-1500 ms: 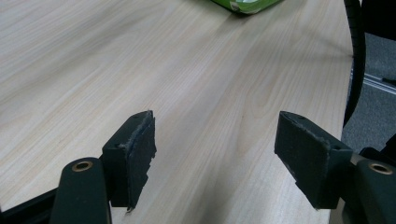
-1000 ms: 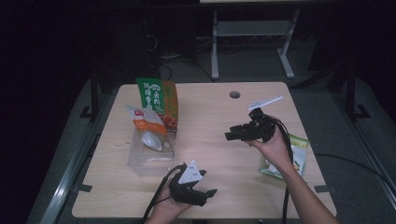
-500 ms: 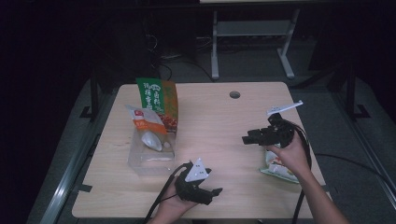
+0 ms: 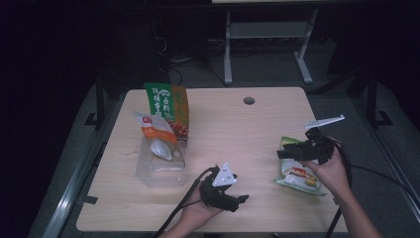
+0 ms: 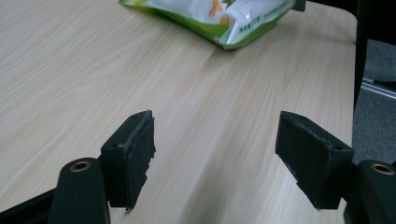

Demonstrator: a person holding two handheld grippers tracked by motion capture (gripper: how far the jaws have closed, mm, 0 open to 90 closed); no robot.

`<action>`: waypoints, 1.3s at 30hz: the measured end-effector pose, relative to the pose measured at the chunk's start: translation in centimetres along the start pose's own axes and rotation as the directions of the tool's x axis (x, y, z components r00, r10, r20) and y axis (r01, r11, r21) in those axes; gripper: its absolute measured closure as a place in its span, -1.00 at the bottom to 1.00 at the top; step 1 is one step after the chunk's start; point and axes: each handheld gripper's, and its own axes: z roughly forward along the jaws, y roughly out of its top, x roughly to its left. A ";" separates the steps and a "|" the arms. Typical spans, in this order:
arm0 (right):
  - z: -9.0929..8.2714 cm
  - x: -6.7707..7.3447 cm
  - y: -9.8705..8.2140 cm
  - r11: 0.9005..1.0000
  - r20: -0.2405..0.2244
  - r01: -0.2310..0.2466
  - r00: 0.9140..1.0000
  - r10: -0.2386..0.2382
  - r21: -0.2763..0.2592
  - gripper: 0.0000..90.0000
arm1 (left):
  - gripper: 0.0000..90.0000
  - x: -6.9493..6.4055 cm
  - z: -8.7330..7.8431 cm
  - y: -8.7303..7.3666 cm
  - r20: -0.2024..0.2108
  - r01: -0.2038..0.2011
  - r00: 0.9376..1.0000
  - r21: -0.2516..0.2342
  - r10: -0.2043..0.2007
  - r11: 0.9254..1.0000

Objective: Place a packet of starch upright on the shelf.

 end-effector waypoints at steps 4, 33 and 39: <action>-0.6 -1.0 -1.1 1.000 0.025 -0.026 0.999 0.026 0.006 0.02 | -0.35 -0.2 1.0 0.9 0.012 -0.001 1.000 -0.009 0.001 1.000; -4.6 -8.1 -7.8 0.967 0.215 -0.250 0.943 0.255 -0.052 0.00 | 0.37 -1.1 9.5 8.1 0.097 -0.042 0.995 0.017 0.041 0.999; -4.5 -9.2 -8.6 0.952 0.226 -0.300 0.925 0.306 -0.064 0.01 | 0.51 -0.7 11.8 8.4 0.096 -0.027 0.995 0.063 0.021 0.998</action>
